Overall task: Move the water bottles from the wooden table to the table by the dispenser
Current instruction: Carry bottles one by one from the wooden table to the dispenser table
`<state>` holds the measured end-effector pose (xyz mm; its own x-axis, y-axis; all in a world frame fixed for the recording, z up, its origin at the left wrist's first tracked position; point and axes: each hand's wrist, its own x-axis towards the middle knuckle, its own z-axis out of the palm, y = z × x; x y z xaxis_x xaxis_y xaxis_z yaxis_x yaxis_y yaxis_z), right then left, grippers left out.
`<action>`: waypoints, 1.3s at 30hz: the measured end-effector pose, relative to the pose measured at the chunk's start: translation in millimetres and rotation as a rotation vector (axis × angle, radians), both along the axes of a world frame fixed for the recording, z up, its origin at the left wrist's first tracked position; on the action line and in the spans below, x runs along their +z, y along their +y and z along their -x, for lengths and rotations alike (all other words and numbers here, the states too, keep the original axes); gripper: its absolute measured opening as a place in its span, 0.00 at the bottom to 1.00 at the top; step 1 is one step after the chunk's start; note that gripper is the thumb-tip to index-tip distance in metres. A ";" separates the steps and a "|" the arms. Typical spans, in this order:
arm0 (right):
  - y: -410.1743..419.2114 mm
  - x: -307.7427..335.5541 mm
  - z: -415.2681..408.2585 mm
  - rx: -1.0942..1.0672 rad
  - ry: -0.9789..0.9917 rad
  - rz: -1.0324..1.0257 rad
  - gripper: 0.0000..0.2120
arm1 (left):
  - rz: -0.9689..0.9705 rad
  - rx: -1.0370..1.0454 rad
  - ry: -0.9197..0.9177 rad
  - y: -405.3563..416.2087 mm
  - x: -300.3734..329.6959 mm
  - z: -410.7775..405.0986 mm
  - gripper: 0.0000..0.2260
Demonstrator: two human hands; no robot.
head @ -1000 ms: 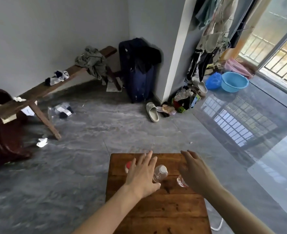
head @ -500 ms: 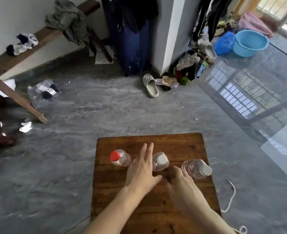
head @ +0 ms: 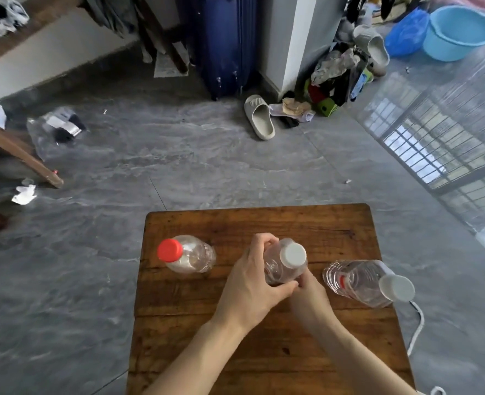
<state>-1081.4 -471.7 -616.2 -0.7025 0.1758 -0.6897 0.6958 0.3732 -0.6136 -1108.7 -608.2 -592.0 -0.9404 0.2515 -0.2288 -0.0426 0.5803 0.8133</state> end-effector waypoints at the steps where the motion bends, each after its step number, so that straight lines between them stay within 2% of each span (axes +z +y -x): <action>1: 0.2 -5.5 1.2 -0.014 -0.007 0.020 0.24 | -0.020 0.004 0.006 -1.1 -1.7 -0.8 0.32; 4: 1.5 -18.0 5.4 -0.125 -0.044 0.101 0.20 | -0.054 0.002 0.032 -5.2 -1.4 -0.4 0.30; 9: 1.2 -7.3 10.1 -0.512 -0.159 0.357 0.11 | -0.121 -0.007 0.086 -12.5 29.9 10.4 0.30; 16: -3.4 69.3 19.6 -0.696 -0.159 0.705 0.13 | -0.296 -0.012 0.088 -20.1 123.7 35.1 0.31; 27: 21.9 279.5 22.4 -0.454 -0.169 0.977 0.18 | -0.333 -0.117 0.241 -27.5 339.3 43.9 0.33; 31: 41.4 355.7 8.0 -0.410 -0.154 1.073 0.21 | -0.401 -0.135 0.259 -22.5 425.8 25.4 0.28; 39: 90.5 482.2 -11.4 -0.224 -0.001 1.121 0.33 | -0.418 -0.281 0.324 4.2 554.2 1.8 0.29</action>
